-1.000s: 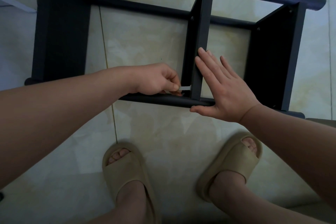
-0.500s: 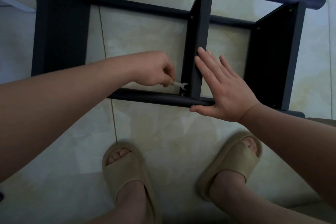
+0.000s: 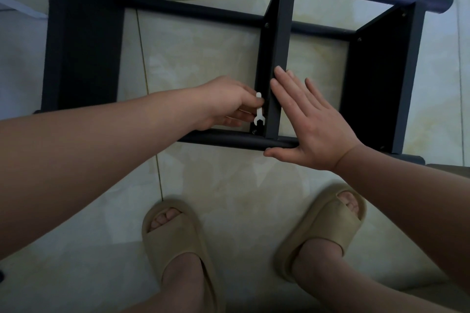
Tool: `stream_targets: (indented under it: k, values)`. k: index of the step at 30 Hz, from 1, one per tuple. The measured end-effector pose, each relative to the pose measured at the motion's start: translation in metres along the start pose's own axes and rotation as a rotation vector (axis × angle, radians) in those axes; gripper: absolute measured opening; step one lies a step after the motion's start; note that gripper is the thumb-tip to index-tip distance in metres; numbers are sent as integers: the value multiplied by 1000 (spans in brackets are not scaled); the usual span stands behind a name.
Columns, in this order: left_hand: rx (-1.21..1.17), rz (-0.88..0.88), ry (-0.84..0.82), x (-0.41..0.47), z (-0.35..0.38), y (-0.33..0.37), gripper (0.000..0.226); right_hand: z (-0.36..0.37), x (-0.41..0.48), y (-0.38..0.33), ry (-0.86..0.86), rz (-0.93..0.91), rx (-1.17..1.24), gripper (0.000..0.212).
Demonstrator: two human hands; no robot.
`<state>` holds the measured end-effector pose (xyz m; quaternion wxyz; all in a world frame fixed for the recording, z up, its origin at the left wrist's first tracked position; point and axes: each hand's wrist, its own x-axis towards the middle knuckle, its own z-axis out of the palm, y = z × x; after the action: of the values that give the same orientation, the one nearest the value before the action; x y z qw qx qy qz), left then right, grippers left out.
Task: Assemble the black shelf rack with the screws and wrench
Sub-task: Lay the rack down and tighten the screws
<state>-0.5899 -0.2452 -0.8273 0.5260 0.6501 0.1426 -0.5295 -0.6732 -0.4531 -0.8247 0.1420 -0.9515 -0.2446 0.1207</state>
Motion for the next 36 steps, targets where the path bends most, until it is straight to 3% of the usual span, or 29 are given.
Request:
stream_targets:
  k: [9, 16, 36]
  values:
    - [-79, 5, 137, 0, 1, 6, 4, 1, 0, 0, 9, -9, -7, 110]
    - [-120, -48, 105, -1, 1, 8, 9, -1, 0, -1, -2, -3, 0, 110]
    - [-22, 8, 61, -5, 2, 7, 10, -1, 0, -1, 2, -6, -4, 110]
